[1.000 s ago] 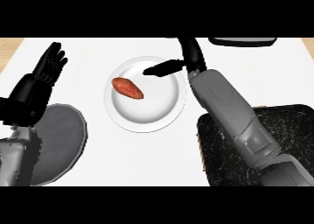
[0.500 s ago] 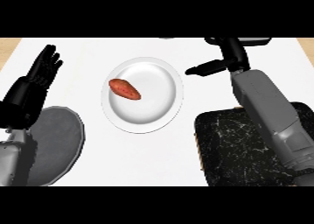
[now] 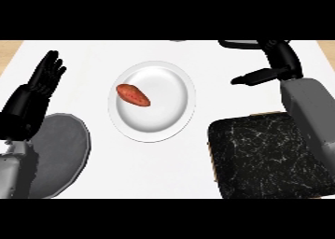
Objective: Pick the sweet potato from the tray and place it in the plate
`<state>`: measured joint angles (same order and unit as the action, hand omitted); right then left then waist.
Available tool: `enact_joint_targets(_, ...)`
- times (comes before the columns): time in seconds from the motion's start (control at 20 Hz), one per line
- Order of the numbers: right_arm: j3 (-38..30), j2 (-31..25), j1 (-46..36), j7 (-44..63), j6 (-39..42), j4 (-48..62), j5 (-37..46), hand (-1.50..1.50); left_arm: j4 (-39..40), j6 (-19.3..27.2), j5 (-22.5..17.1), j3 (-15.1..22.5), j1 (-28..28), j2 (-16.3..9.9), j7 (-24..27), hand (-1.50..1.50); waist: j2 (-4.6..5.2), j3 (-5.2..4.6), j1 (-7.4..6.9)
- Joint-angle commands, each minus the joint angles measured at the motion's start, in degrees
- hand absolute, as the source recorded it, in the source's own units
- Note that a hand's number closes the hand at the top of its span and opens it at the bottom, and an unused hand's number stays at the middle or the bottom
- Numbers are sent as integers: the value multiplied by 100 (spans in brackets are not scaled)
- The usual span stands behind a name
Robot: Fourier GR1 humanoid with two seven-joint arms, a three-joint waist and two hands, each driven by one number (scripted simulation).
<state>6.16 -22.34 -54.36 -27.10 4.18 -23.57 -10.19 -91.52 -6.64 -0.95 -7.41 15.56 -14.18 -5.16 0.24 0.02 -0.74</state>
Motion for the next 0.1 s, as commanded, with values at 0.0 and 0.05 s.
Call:
enact_joint_targets(0.0,-106,-39,-173,-190,-56,289,269,-150,38,-27,-7,25,15,79,37,0,9,0,-26)
enact_joint_targets(0.05,-127,-144,200,-550,-122,253,277,-150,-243,1,18,108,15,64,-318,0,3,2,-16)
